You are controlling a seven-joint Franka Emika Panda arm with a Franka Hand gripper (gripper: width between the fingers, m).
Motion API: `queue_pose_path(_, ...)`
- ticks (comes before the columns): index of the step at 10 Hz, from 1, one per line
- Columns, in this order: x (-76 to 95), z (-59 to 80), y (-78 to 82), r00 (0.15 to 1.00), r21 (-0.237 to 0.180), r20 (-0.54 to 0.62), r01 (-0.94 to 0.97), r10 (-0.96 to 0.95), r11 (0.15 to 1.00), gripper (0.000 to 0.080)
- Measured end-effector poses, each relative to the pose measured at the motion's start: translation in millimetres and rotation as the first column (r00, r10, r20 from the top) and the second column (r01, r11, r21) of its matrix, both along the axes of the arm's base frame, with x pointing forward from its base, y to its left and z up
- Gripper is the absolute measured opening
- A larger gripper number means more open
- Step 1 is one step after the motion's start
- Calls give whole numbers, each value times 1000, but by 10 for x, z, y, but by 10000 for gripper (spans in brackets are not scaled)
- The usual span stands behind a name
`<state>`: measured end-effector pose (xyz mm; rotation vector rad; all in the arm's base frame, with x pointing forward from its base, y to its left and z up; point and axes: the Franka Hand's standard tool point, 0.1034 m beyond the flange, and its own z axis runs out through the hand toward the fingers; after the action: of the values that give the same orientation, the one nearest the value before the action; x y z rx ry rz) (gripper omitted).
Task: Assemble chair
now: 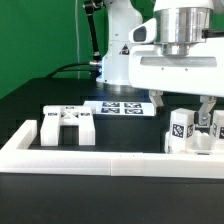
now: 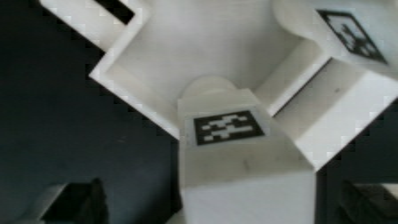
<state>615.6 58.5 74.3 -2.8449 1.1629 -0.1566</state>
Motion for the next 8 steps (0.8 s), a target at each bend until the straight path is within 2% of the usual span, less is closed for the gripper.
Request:
queue_pose_path(2, -5, -8, 17, 1000, 1, -1, 7, -7, 1000, 392)
queue_pose_path(3, -2, -6, 14, 1000, 1, 0, 7, -7, 1000, 392)
queue_pose_path(4, -2, -6, 12, 1000, 1, 0, 7, -7, 1000, 289)
queue_pose_path(7, -2, -7, 11, 999, 5, -1, 40, -40, 999, 289)
queue_pose_path(8, -2, -7, 12, 992, 16, -3, 124, -124, 992, 289)
